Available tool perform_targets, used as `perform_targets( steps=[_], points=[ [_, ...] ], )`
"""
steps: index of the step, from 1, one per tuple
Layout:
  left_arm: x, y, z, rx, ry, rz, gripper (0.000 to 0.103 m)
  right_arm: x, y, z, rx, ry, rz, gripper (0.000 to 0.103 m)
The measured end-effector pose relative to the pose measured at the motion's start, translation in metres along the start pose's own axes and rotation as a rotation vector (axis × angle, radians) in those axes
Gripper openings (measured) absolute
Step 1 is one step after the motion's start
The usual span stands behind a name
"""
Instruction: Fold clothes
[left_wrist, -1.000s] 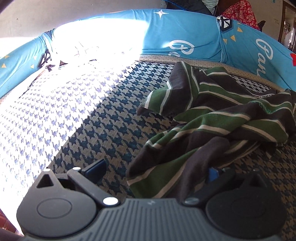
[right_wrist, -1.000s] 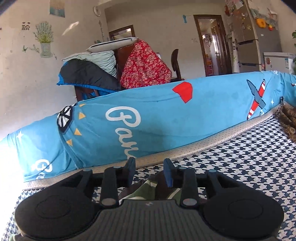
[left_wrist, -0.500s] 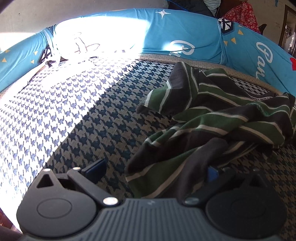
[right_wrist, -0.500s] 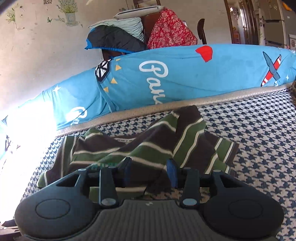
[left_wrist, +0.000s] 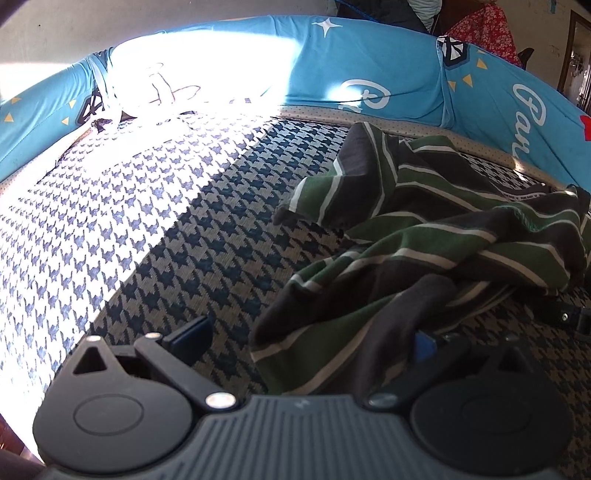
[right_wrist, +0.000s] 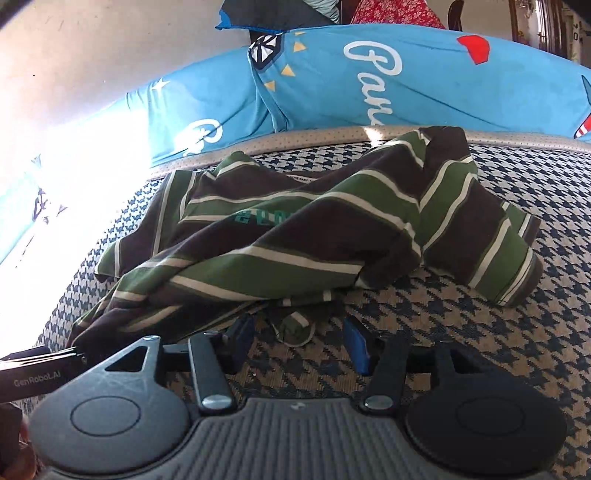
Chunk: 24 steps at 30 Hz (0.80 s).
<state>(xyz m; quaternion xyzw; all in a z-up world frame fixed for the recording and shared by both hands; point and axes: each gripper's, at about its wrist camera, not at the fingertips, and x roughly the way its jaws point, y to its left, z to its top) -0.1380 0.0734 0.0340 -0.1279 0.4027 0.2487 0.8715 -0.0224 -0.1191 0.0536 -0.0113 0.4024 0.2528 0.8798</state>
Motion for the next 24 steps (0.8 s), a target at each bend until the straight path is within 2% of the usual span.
perform_targets(
  steps=[6, 10, 12, 14, 17, 24],
  points=[
    [0.001, 0.001, 0.0, 0.001, 0.003, -0.003, 0.103, 0.018, 0.003, 0.001, 0.017, 0.007, -0.003, 0.053],
    [0.001, 0.001, 0.0, 0.004, 0.004, -0.001, 0.103, 0.025, 0.008, 0.001, 0.01, -0.018, -0.016, 0.052],
    [0.002, 0.001, 0.0, 0.006, 0.004, 0.0, 0.103, 0.027, 0.011, 0.0, 0.003, -0.032, -0.036, 0.043],
    [0.002, 0.0, 0.0, 0.008, 0.004, 0.003, 0.103, 0.028, 0.013, 0.0, -0.006, -0.04, -0.051, 0.016],
    [0.002, 0.001, 0.0, 0.005, 0.001, 0.004, 0.103, 0.024, 0.015, -0.001, -0.01, -0.057, -0.057, 0.01],
    [-0.007, 0.015, 0.003, -0.025, -0.027, -0.008, 0.103, -0.034, 0.019, -0.011, 0.009, -0.178, -0.032, 0.009]
  ],
)
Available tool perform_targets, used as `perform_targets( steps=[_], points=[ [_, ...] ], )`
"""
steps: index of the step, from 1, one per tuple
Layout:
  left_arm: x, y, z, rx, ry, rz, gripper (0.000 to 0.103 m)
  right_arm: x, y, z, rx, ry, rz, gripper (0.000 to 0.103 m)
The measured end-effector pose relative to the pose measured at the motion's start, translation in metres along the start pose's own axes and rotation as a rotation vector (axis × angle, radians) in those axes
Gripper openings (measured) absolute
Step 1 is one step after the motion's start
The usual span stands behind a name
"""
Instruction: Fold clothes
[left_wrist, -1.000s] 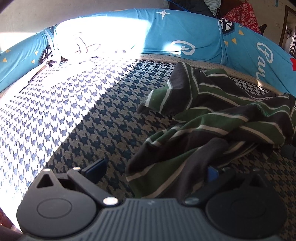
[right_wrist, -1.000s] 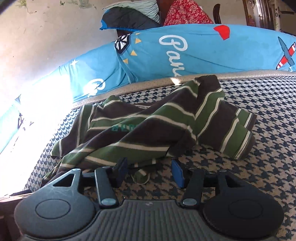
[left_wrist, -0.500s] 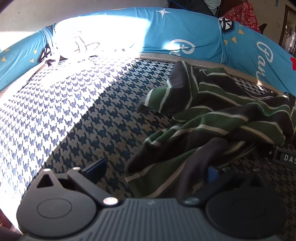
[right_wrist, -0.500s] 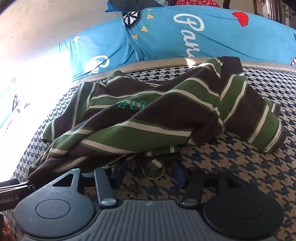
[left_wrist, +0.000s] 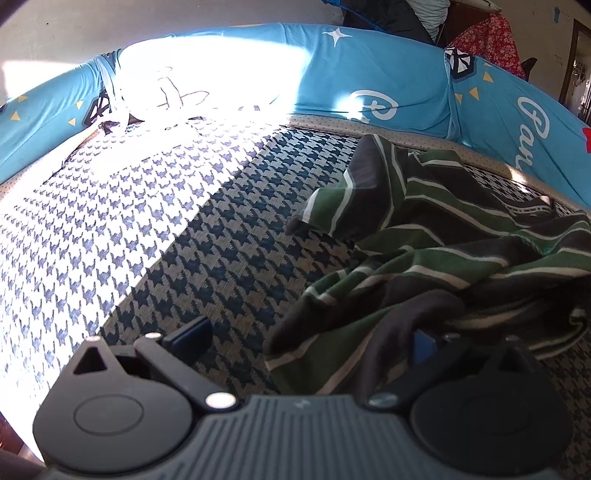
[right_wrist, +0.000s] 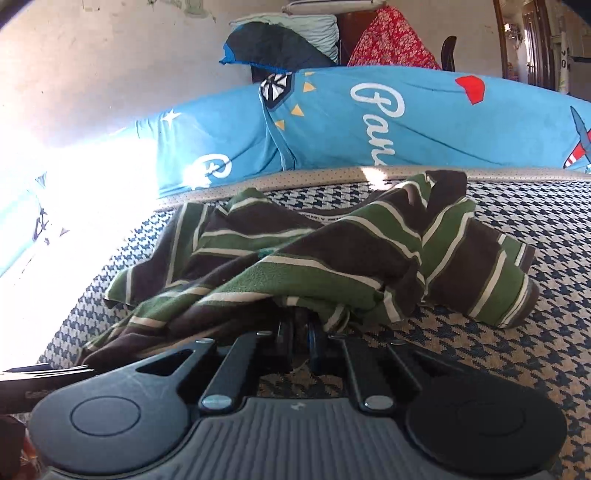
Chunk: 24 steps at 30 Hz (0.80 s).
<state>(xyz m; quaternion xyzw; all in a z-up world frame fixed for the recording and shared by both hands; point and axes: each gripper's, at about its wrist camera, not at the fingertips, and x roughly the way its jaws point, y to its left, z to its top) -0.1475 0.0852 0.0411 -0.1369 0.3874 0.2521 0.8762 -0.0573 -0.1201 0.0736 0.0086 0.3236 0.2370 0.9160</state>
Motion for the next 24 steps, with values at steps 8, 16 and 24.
perform_targets(
  steps=[8, 16, 24],
  points=[
    [-0.022, 0.012, -0.006, -0.002, -0.041, -0.044, 0.103, -0.082, -0.021, -0.029, 0.036, -0.115, -0.026, 0.009],
    [-0.045, 0.021, -0.023, 0.022, -0.063, -0.062, 0.103, -0.129, -0.033, -0.061, 0.036, -0.121, -0.042, 0.009],
    [-0.065, 0.028, -0.044, 0.072, -0.076, -0.081, 0.103, -0.144, -0.027, -0.098, -0.022, -0.011, -0.026, 0.009]
  ],
)
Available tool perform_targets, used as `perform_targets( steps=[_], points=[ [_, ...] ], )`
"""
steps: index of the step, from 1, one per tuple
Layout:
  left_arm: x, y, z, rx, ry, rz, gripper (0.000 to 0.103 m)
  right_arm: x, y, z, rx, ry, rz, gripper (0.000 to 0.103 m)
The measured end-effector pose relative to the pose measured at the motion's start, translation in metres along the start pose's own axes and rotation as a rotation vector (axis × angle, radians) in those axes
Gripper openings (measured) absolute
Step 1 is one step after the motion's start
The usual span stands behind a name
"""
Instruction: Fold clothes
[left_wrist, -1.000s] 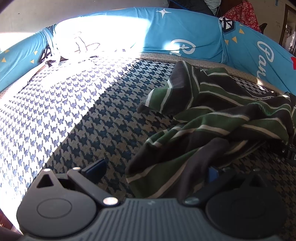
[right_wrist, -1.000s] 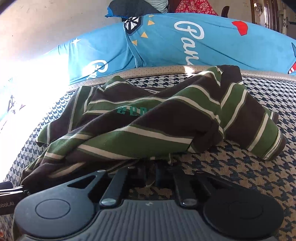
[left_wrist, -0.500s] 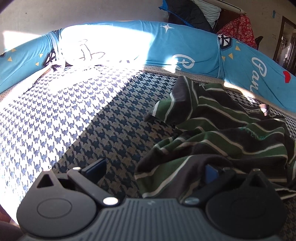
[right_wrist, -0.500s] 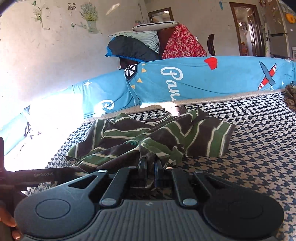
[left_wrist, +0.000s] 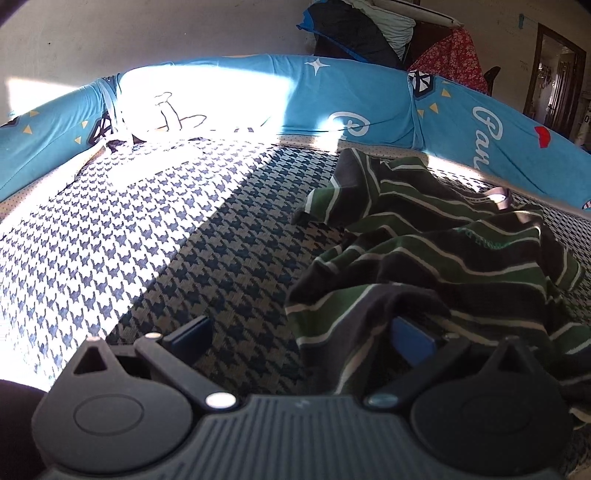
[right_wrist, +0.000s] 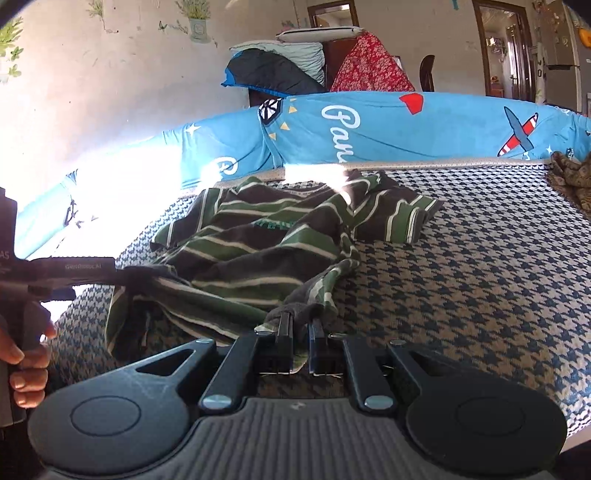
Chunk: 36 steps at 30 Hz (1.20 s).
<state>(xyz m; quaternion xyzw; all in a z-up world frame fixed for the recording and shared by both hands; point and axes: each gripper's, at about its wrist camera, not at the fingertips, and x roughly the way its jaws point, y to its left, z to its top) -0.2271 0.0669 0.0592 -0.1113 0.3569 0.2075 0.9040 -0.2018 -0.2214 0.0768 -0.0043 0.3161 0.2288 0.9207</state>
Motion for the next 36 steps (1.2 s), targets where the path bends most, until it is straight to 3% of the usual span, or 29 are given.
perform_targets(
  steps=[4, 8, 10, 16, 23, 31, 33, 35, 36],
  points=[
    [-0.01, -0.001, -0.006, 0.021, -0.018, -0.039, 0.103, -0.002, -0.007, -0.011, 0.043, 0.032, -0.067, 0.012],
    [-0.016, -0.006, -0.01, 0.05, -0.041, -0.056, 0.103, -0.013, -0.021, -0.012, 0.139, -0.018, -0.043, 0.036],
    [-0.016, -0.007, -0.01, 0.05, -0.039, -0.054, 0.103, -0.02, -0.025, -0.011, 0.175, -0.055, -0.04, 0.043],
    [-0.015, -0.005, -0.009, 0.011, -0.03, -0.042, 0.103, -0.013, -0.031, -0.009, 0.225, -0.052, -0.08, 0.049],
    [-0.009, -0.001, -0.01, -0.025, 0.005, -0.038, 0.103, 0.014, -0.042, -0.007, 0.315, -0.006, -0.07, 0.057],
    [-0.004, -0.005, -0.013, -0.014, 0.026, -0.029, 0.103, 0.045, -0.043, -0.008, 0.363, 0.026, -0.078, 0.055],
    [-0.003, -0.006, -0.013, -0.016, 0.03, -0.029, 0.103, 0.047, -0.042, -0.008, 0.355, 0.023, -0.081, 0.04],
    [-0.002, -0.007, -0.013, -0.016, 0.032, -0.025, 0.103, 0.049, -0.041, -0.009, 0.342, 0.031, -0.081, 0.012],
    [-0.002, -0.008, -0.013, -0.016, 0.032, -0.023, 0.103, 0.049, -0.04, -0.009, 0.332, 0.032, -0.085, 0.01]
  ],
)
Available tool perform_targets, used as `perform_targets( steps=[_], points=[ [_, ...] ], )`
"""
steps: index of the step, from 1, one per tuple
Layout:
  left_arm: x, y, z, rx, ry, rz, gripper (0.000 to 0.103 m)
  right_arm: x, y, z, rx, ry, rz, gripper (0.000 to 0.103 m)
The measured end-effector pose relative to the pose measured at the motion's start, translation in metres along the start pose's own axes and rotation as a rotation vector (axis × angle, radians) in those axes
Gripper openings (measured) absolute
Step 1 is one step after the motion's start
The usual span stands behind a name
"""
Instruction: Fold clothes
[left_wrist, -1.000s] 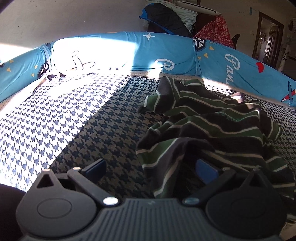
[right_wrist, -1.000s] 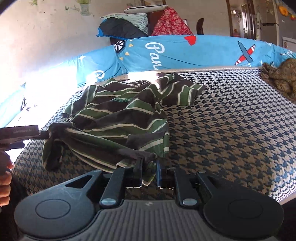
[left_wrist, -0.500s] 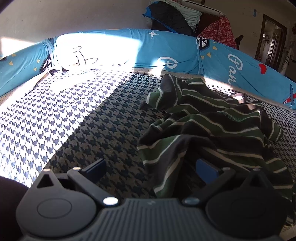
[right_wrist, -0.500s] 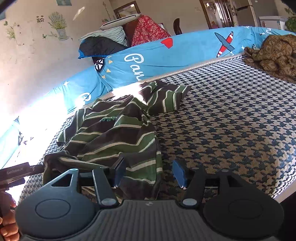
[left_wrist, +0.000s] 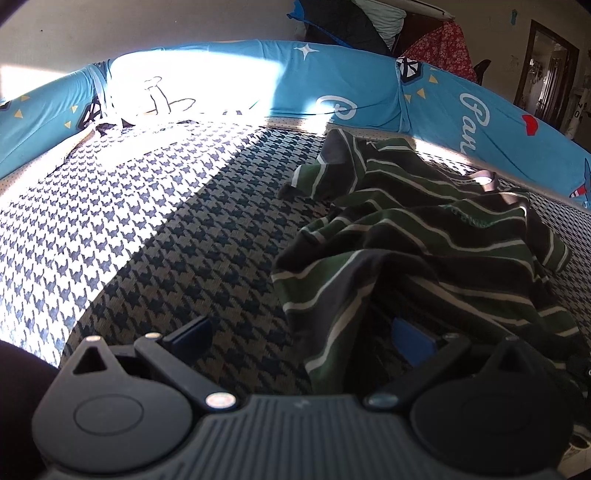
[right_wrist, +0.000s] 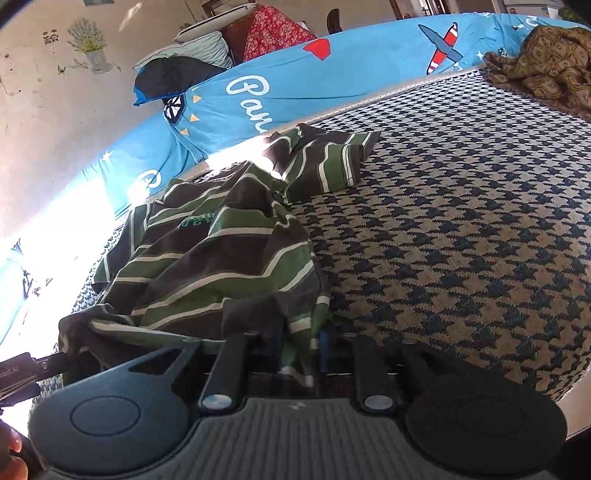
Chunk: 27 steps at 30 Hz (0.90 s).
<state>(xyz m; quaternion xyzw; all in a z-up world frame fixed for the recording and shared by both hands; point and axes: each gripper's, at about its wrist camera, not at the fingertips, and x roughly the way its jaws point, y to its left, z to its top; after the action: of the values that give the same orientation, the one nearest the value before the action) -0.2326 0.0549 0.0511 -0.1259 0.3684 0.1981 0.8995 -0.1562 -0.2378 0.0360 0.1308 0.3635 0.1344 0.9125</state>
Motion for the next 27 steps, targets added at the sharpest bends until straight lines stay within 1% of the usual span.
perform_targets(
  steps=[2, 5, 6, 9, 10, 12, 13, 14, 15, 16, 17, 19, 23, 27],
  points=[
    [0.0, 0.0, 0.0, 0.0, -0.002, 0.004, 0.103, -0.005, 0.003, 0.0, -0.032, -0.031, -0.017, 0.006],
    [-0.001, 0.002, 0.0, -0.006, -0.006, 0.01, 0.103, -0.025, 0.011, 0.003, -0.1, -0.148, -0.061, 0.005],
    [-0.001, 0.002, 0.0, -0.008, -0.006, 0.011, 0.103, -0.03, 0.011, 0.005, -0.109, -0.178, -0.09, 0.004],
    [-0.001, 0.002, 0.0, -0.013, -0.004, 0.009, 0.103, -0.041, 0.005, 0.007, -0.091, -0.226, -0.2, 0.004],
    [-0.002, 0.002, -0.001, -0.015, -0.004, 0.008, 0.103, -0.041, 0.002, 0.008, -0.075, -0.224, -0.243, 0.004],
    [-0.002, 0.003, -0.001, -0.021, -0.005, 0.007, 0.103, -0.036, -0.01, 0.01, -0.019, -0.184, -0.329, 0.006],
    [-0.002, 0.003, -0.001, -0.024, -0.005, 0.007, 0.103, -0.036, -0.015, 0.01, 0.007, -0.183, -0.345, 0.006],
    [-0.002, 0.003, -0.001, -0.028, -0.005, 0.01, 0.103, -0.038, -0.017, 0.011, 0.023, -0.191, -0.356, 0.009],
    [-0.002, 0.004, -0.001, -0.032, -0.004, 0.013, 0.103, -0.042, -0.017, 0.011, 0.021, -0.213, -0.354, 0.012],
    [-0.002, 0.004, -0.001, -0.035, -0.003, 0.016, 0.103, -0.046, -0.016, 0.011, 0.012, -0.237, -0.344, 0.018],
    [-0.001, 0.005, 0.0, -0.039, -0.002, 0.019, 0.103, -0.05, -0.014, 0.011, -0.001, -0.256, -0.328, 0.02],
    [-0.001, 0.005, 0.0, -0.047, 0.0, 0.021, 0.103, -0.054, -0.006, 0.01, -0.052, -0.266, -0.271, 0.02],
    [-0.001, 0.006, 0.0, -0.051, 0.0, 0.025, 0.103, -0.05, 0.016, 0.003, -0.175, -0.208, -0.113, 0.02],
    [-0.001, 0.005, 0.0, -0.053, 0.002, 0.029, 0.103, -0.048, 0.039, -0.009, -0.298, -0.166, 0.009, 0.02]
  ],
)
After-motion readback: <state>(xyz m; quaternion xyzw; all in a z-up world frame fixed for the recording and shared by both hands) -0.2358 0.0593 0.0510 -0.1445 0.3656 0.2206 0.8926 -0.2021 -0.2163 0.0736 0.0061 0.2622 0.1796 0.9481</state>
